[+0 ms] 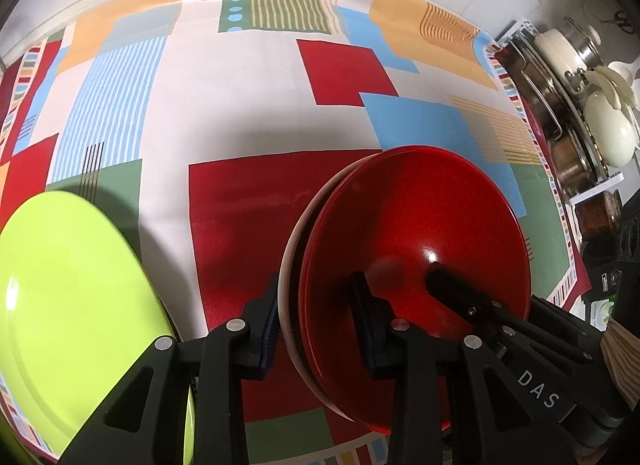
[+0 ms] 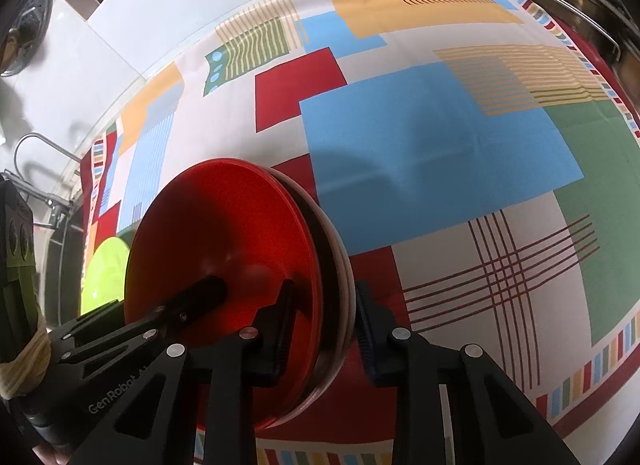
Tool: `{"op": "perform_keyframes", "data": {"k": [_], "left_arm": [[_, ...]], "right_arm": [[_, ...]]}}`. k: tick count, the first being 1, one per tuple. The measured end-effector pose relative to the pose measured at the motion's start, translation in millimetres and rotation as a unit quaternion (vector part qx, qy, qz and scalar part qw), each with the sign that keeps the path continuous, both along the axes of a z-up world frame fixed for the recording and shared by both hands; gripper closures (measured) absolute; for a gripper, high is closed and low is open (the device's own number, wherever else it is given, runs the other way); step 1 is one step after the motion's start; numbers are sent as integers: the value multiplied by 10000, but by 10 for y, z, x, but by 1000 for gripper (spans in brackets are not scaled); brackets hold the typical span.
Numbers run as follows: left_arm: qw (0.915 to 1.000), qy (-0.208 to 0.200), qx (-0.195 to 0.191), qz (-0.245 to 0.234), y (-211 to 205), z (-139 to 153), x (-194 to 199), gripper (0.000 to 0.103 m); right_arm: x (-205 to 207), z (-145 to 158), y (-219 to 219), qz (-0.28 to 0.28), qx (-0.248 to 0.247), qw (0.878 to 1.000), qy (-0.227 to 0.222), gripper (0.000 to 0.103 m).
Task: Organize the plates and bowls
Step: 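Lift the nested bowls with both grippers and carry them over the lime-green plate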
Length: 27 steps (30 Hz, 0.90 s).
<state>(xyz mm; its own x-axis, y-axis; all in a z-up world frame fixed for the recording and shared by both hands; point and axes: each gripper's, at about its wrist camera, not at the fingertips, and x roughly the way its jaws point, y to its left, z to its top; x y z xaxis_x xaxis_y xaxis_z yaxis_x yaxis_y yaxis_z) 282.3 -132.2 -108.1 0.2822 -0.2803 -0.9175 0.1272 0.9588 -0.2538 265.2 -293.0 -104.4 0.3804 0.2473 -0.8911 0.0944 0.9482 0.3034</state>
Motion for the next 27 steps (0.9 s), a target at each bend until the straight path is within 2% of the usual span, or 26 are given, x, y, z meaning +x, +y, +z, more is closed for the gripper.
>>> {"op": "perform_keyframes", "data": {"k": [6,12,27], "left_arm": [[9998,-65,33,175,68,55,-62,71],[9992,-234,-33,311,235,193,-157,71],[9961,-639,-92,608,995,519,-566,71]], "right_arm": [[33,8,5,77,73,9999,51,74],[-2,124,126,226,42,9997,-93,75],[-284,504,819,565,-95,9969,-544,75]]}}
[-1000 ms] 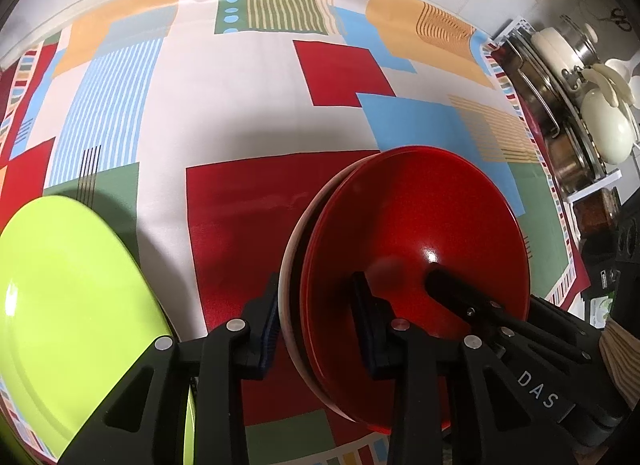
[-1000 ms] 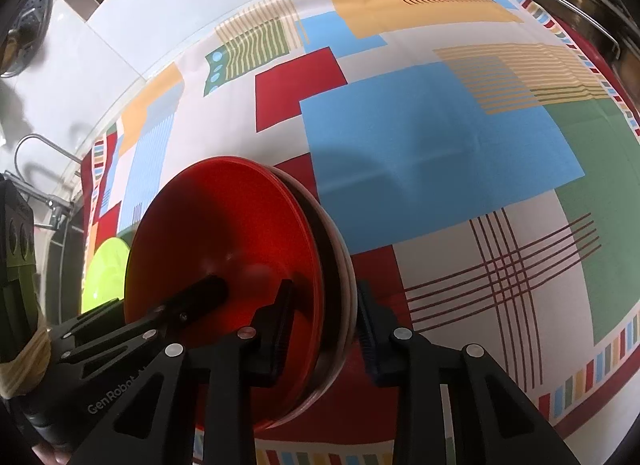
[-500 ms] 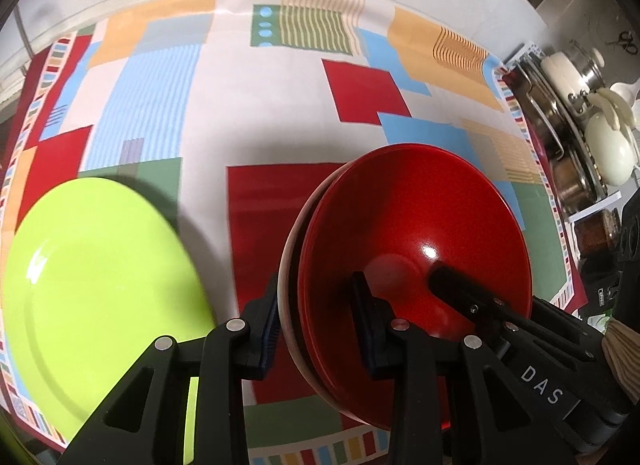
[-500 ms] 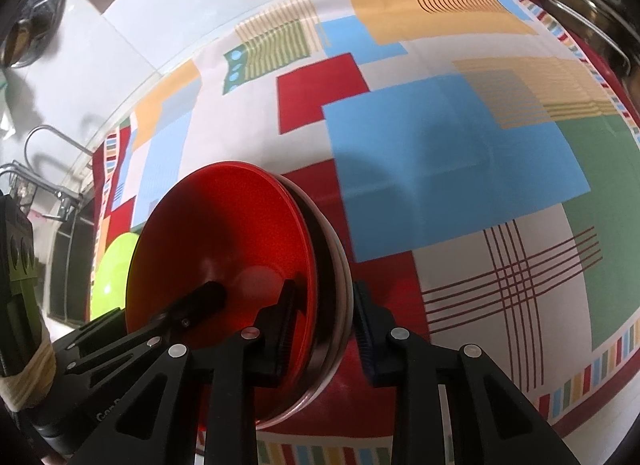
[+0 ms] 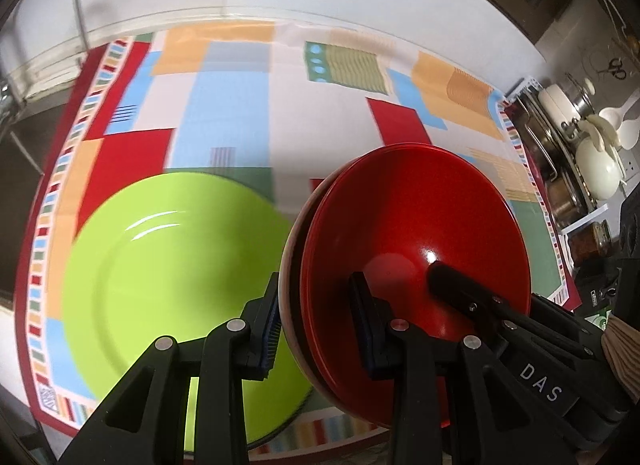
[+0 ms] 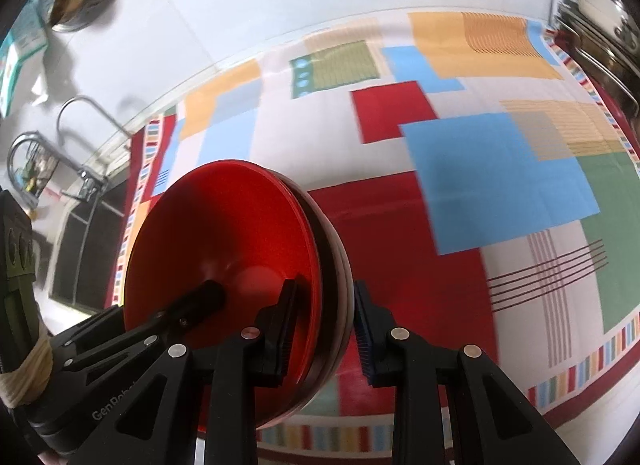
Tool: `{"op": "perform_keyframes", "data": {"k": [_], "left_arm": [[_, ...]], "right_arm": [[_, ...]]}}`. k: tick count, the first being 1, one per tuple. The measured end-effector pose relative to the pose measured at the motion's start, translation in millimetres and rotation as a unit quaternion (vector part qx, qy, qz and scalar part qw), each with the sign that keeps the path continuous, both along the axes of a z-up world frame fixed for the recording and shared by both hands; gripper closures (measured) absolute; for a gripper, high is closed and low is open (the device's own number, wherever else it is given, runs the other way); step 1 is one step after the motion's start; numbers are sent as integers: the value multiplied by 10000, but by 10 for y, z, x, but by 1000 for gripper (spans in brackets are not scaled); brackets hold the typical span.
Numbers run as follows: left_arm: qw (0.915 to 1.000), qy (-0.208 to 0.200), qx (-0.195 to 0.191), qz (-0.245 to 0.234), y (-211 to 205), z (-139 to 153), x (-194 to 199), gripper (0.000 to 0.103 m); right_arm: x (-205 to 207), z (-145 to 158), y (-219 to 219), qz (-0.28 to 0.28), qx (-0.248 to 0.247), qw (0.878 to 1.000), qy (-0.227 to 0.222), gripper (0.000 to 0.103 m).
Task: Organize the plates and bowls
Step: 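Lift the nested bowls with both grippers and carry them over the lime-green plate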
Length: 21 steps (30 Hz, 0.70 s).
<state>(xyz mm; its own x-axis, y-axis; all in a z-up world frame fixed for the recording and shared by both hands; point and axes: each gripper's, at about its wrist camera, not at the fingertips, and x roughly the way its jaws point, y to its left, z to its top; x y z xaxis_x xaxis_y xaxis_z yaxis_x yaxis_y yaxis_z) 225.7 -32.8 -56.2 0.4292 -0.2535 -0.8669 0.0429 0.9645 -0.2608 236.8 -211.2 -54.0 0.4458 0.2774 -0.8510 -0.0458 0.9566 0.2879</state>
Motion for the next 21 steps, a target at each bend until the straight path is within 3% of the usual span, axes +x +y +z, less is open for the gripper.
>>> {"op": "perform_keyframes", "data": {"k": [11,21], "left_arm": [[9992,-85,73,386,699,77,-315,71],[9979,67,77,644,1148,-29,-410,71]], "right_arm": [[-224,53,678,400,77,9991,-116,75],[-293,-21,1201,745,73,9972,-13,75]]}}
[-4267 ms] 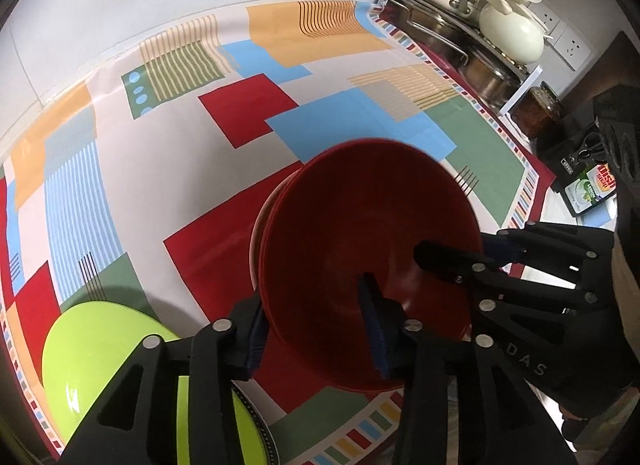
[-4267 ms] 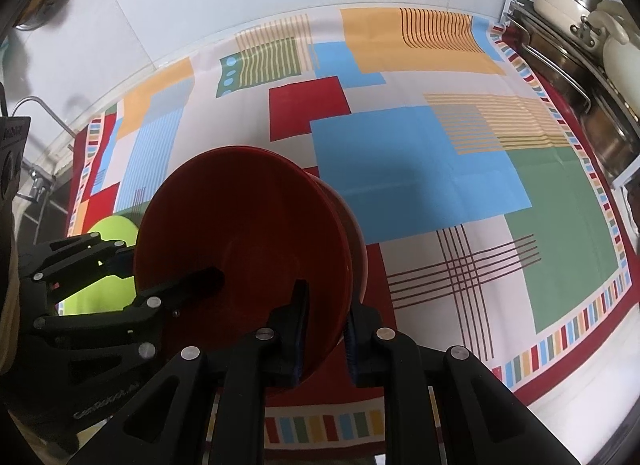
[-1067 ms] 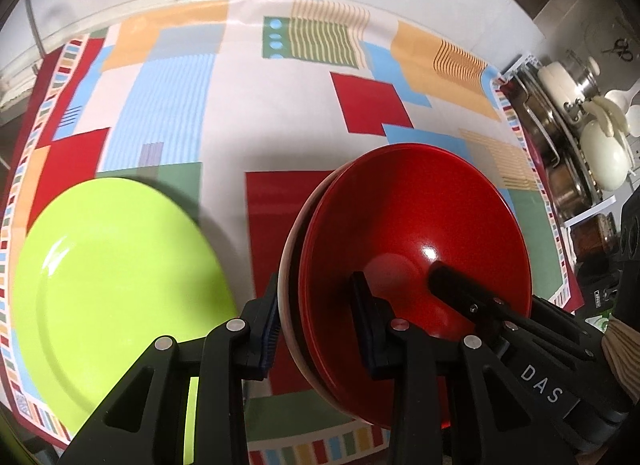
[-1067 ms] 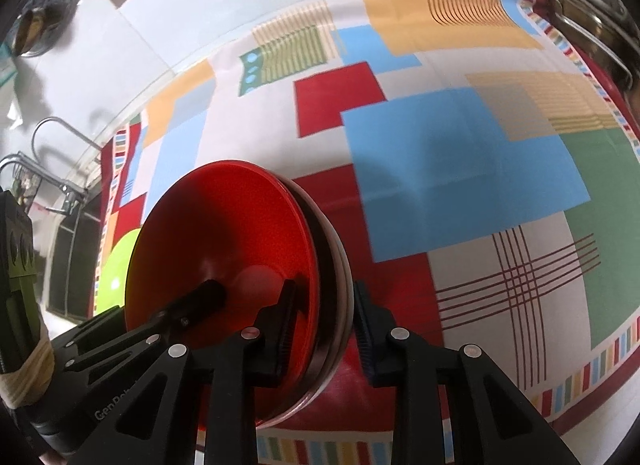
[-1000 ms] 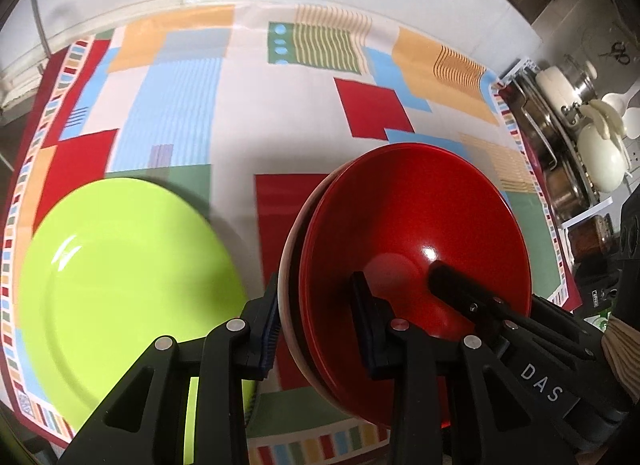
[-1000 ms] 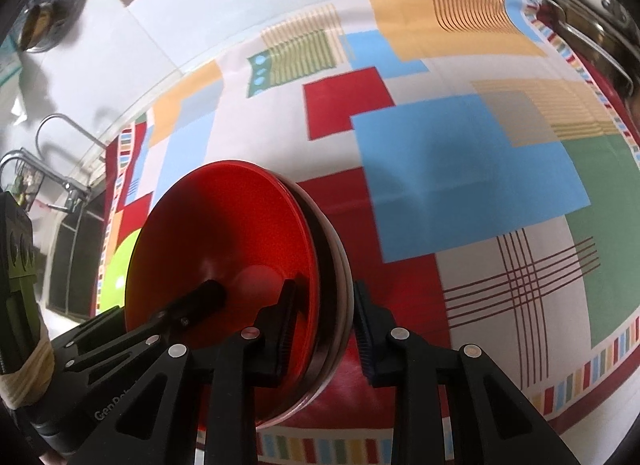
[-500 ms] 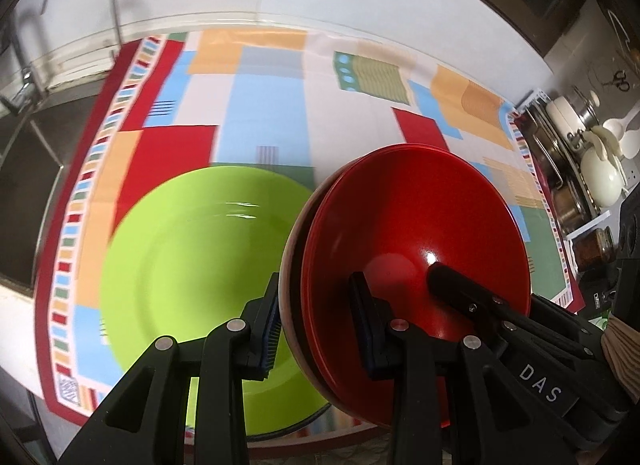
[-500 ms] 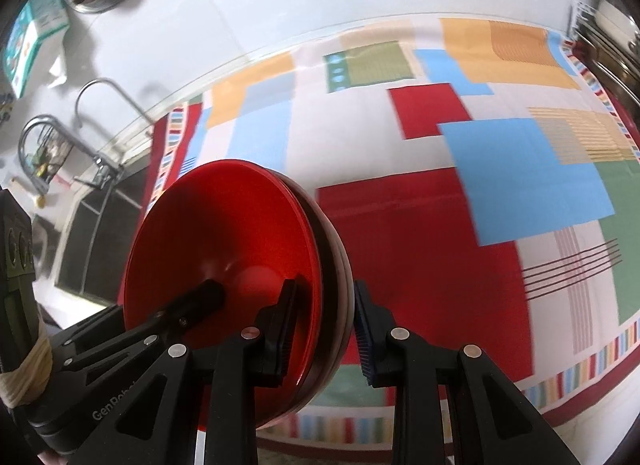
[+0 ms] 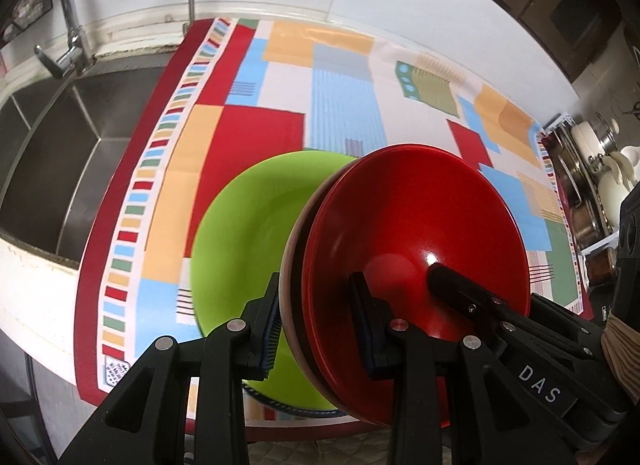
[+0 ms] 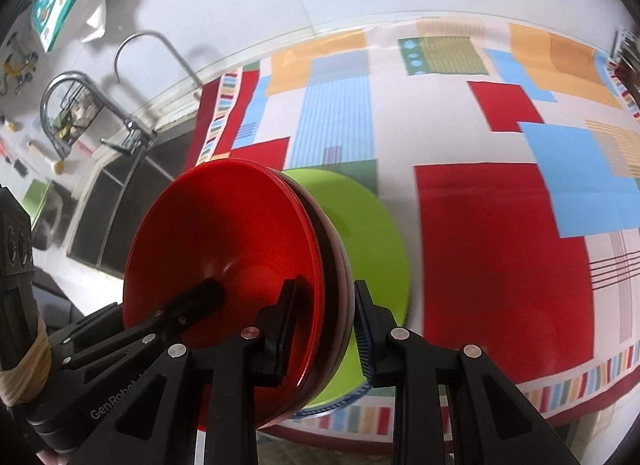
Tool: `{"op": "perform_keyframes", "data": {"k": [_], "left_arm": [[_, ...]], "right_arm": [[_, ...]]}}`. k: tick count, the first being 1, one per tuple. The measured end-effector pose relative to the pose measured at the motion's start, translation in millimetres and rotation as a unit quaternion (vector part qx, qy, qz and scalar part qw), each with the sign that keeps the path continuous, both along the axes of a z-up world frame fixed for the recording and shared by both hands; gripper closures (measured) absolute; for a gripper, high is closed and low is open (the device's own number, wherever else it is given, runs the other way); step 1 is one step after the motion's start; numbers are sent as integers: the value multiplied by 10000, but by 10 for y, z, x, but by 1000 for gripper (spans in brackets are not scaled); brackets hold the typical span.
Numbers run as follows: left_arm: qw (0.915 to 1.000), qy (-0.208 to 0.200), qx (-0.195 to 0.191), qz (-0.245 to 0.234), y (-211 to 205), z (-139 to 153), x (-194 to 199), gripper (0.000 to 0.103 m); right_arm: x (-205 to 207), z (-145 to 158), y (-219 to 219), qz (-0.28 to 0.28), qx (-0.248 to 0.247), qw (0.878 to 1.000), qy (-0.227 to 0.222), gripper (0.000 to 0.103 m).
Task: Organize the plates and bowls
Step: 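Lift the nested bowls with both grippers and carry them over the lime-green plate, then lower the nested bowls onto the green plate and open both grippers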
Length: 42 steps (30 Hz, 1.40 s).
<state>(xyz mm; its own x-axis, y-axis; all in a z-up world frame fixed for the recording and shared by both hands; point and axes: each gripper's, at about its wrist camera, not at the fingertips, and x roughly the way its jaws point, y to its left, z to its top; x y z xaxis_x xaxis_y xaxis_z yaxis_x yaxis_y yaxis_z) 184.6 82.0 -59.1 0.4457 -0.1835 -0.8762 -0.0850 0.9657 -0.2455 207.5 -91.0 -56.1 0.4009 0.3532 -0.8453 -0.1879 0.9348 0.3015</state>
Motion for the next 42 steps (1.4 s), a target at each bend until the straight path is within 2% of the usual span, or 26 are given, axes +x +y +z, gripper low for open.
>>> {"op": "perform_keyframes", "data": {"k": [17,26,39,42], "left_arm": [[9994,341,6,44,162,-271,130,71],[9990,439,-31,23,153,-374,219,71],[9992,365,12,-144,124,-380,226,70],[9991,350,35,-234,129,-373,225,64]], "right_arm": [[135,-276,257,103,-97,9991,412,75],[204,-360,275,91,-168,9989,435,75],[198,-384,286,96,-261,9991,324,73],[188,-386,289,102,-278,9991,298,73]]}}
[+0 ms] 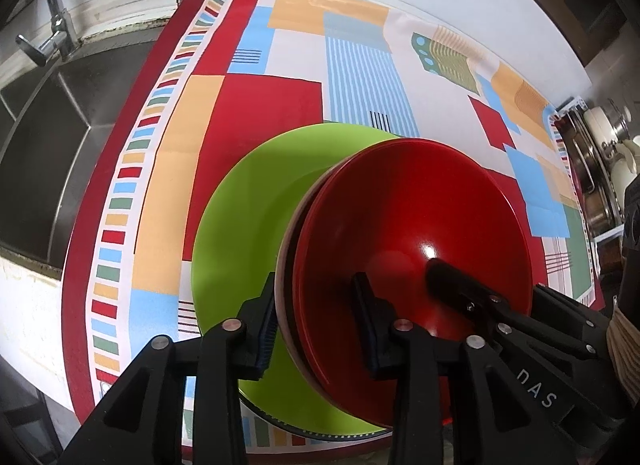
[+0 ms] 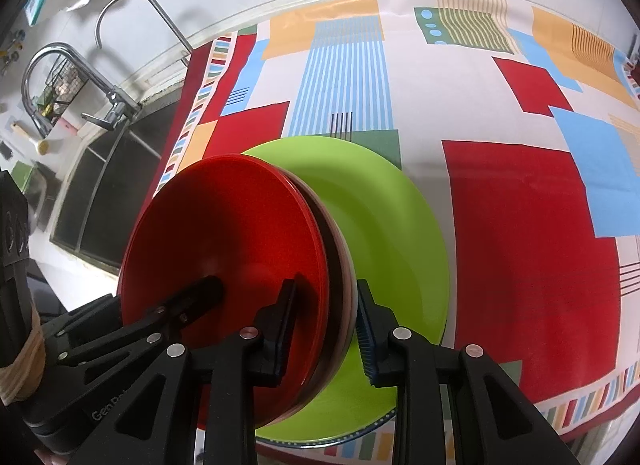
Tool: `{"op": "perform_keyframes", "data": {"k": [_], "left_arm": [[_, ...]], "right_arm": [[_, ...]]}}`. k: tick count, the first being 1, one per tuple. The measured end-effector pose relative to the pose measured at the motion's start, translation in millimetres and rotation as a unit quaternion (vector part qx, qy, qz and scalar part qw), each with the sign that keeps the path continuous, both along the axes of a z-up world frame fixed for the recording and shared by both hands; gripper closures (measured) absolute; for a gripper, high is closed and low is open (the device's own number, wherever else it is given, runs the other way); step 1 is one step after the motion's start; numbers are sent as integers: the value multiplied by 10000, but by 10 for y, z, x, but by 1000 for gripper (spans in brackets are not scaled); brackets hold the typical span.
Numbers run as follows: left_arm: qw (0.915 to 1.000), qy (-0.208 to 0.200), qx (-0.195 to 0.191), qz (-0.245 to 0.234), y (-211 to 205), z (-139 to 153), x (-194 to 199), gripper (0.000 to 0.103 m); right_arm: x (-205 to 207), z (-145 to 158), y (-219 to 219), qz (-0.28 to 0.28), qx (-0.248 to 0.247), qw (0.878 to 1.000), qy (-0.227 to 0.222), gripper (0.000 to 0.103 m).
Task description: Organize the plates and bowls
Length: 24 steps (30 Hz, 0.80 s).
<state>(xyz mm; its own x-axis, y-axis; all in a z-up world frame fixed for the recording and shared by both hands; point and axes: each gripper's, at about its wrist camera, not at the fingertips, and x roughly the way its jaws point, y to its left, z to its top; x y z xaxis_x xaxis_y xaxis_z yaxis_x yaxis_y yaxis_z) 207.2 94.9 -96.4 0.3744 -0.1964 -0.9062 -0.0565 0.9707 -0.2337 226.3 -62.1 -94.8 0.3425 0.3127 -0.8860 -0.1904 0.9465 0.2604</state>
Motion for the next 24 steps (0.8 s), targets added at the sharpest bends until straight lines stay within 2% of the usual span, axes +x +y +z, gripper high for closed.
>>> {"op": "perform_keyframes", "data": {"k": [2,4,6,9,11,16,18,21,23,24], "left_arm": [[9999,-77,64,12,22,37,-15,57],[9998,-185,108,18,53,93,-42,52],[9994,-332,135,15,90,181,-92,47],[9976,-646,232,-17,106,334,-216,41],[9953,-905,348,-30,100,422,-323,29],[9846,-1615,671,-11,56,602,-647,13],[9801,-1817,801,-50,24,652,-761,12],[9672,-2268,1146,57,-27,728,-999,4],[9588,-2504,1336,131,-67,771,-1169,3],[9574,-2552,1340,143,-80,788,-1224,3]], "right_arm": [[-8,-1,-9,-15,8,10000,-21,73],[-21,21,-14,-53,-7,9999,-101,65],[-62,101,-38,-141,-61,9993,-344,55],[-175,280,-78,-283,-211,9965,-763,47],[-294,406,-121,-447,-312,9928,-1065,40],[-591,594,-211,-759,-539,9828,-1596,29],[-723,632,-250,-827,-525,9804,-1709,24],[-918,673,-307,-855,-480,9777,-1856,19],[-1070,710,-338,-851,-548,9750,-1977,19],[-1144,730,-357,-872,-564,9734,-2040,19]]}}
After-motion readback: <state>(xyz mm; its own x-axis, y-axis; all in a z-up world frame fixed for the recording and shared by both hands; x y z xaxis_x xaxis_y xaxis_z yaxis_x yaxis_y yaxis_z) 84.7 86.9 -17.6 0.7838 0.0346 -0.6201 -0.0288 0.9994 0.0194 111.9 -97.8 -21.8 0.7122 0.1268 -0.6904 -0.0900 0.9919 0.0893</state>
